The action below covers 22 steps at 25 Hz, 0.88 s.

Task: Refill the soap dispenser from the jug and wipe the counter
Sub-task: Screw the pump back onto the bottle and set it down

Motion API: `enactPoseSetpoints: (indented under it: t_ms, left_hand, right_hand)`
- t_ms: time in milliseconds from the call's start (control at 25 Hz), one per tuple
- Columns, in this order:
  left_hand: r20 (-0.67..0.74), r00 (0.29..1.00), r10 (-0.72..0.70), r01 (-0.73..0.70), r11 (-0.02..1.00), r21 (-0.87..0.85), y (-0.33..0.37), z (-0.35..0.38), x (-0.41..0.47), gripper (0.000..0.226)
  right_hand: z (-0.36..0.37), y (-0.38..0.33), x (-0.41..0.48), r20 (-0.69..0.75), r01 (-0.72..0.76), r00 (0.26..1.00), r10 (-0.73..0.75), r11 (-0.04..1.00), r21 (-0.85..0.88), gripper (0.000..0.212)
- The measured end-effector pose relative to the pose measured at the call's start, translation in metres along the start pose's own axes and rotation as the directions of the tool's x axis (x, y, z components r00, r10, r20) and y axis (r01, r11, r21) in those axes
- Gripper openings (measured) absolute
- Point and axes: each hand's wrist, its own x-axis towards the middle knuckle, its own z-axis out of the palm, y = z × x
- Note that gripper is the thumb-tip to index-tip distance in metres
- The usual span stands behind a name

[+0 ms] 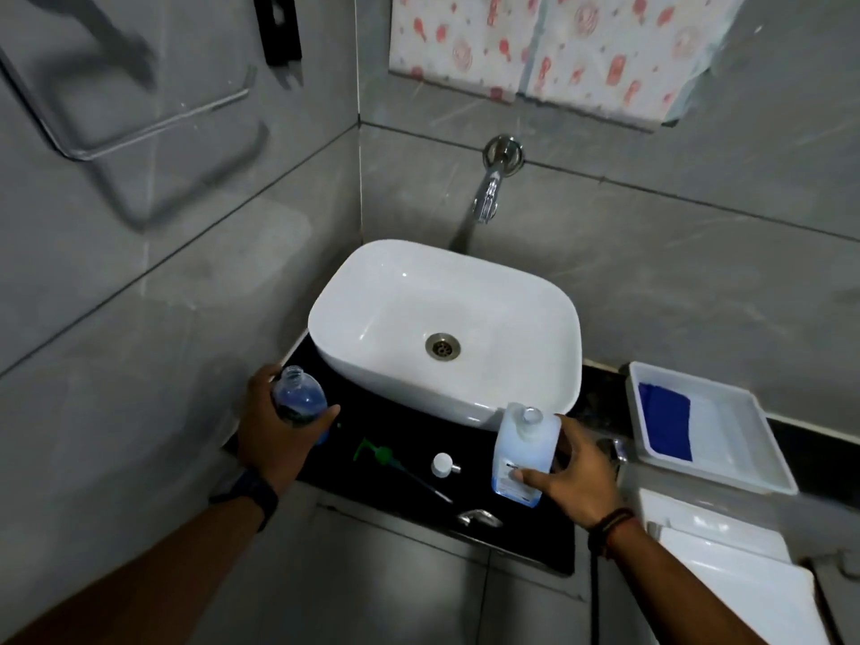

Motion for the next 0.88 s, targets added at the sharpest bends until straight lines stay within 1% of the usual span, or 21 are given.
enactPoseSetpoints:
  t_ms: [120, 280, 400, 480, 560, 600, 640, 680, 720, 760, 800, 840, 880]
  left_hand:
    - [0.036, 0.999, -0.001, 0.002, 0.999, -0.033, -0.030, 0.009, 0.004, 0.078]
    - [0.047, 0.998, 0.039, -0.037, 0.998, -0.045, -0.060, 0.022, 0.009, 0.078]
    - [0.076, 0.997, 0.029, -0.027, 0.999, -0.026, -0.077, 0.027, 0.007, 0.078]
    - [0.087, 0.996, 0.028, -0.026, 0.999, -0.029, -0.084, 0.029, 0.005, 0.079]
    - [0.079, 0.996, 0.038, -0.035, 0.999, -0.037, -0.085, 0.030, 0.002, 0.079]
    - [0.071, 0.997, 0.031, -0.029, 0.999, -0.038, -0.083, 0.031, 0.001, 0.079]
    - [0.060, 0.998, 0.024, -0.023, 0.999, -0.032, -0.082, 0.031, -0.001, 0.080]
    - [0.047, 0.999, 0.022, -0.022, 1.000, -0.020, -0.080, 0.032, -0.003, 0.081]
    - [0.037, 0.999, 0.020, -0.020, 1.000, -0.011, -0.079, 0.032, -0.005, 0.081]
    - [0.035, 0.999, 0.008, -0.008, 1.000, -0.011, -0.077, 0.031, -0.007, 0.081]
    - [0.036, 0.999, -0.016, 0.016, 1.000, -0.013, -0.076, 0.030, -0.008, 0.081]
    - [0.037, 0.998, -0.042, 0.043, 0.999, -0.012, -0.075, 0.028, -0.010, 0.081]
    - [0.037, 0.997, -0.063, 0.063, 0.998, -0.009, -0.075, 0.028, -0.012, 0.081]
  right_hand:
    - [0.004, 0.027, 0.001, 0.009, -0.017, 1.000, 0.017, 0.999, 0.051, 0.076]
    - [0.011, 0.050, 0.000, 0.018, -0.007, 1.000, 0.005, 0.995, 0.102, 0.076]
    - [0.011, 0.057, 0.000, 0.032, -0.017, 0.999, 0.011, 0.980, 0.198, 0.074]
    - [0.010, 0.056, 0.000, 0.042, -0.020, 0.999, 0.011, 0.974, 0.224, 0.078]
    - [0.015, 0.053, -0.006, 0.000, -0.004, 1.000, 0.004, 0.979, 0.203, 0.088]
    - [0.019, 0.050, -0.011, -0.071, 0.013, 0.997, -0.002, 0.988, 0.155, 0.093]
    - [0.024, 0.046, -0.017, -0.195, 0.030, 0.981, -0.017, 0.998, 0.060, 0.094]
    - [0.031, 0.041, -0.023, -0.343, 0.051, 0.936, -0.074, 0.996, -0.076, 0.090]
    - [0.040, 0.036, -0.031, -0.469, 0.080, 0.866, -0.174, 0.974, -0.214, 0.083]
    - [0.052, 0.029, -0.038, -0.549, 0.112, 0.789, -0.276, 0.943, -0.314, 0.075]
    - [0.066, 0.021, -0.043, -0.579, 0.163, 0.732, -0.359, 0.918, -0.363, 0.068]
    - [0.082, 0.013, -0.045, -0.574, 0.236, 0.701, -0.423, 0.897, -0.374, 0.061]
    - [0.099, 0.007, -0.046, -0.543, 0.308, 0.697, -0.469, 0.879, -0.363, 0.052]
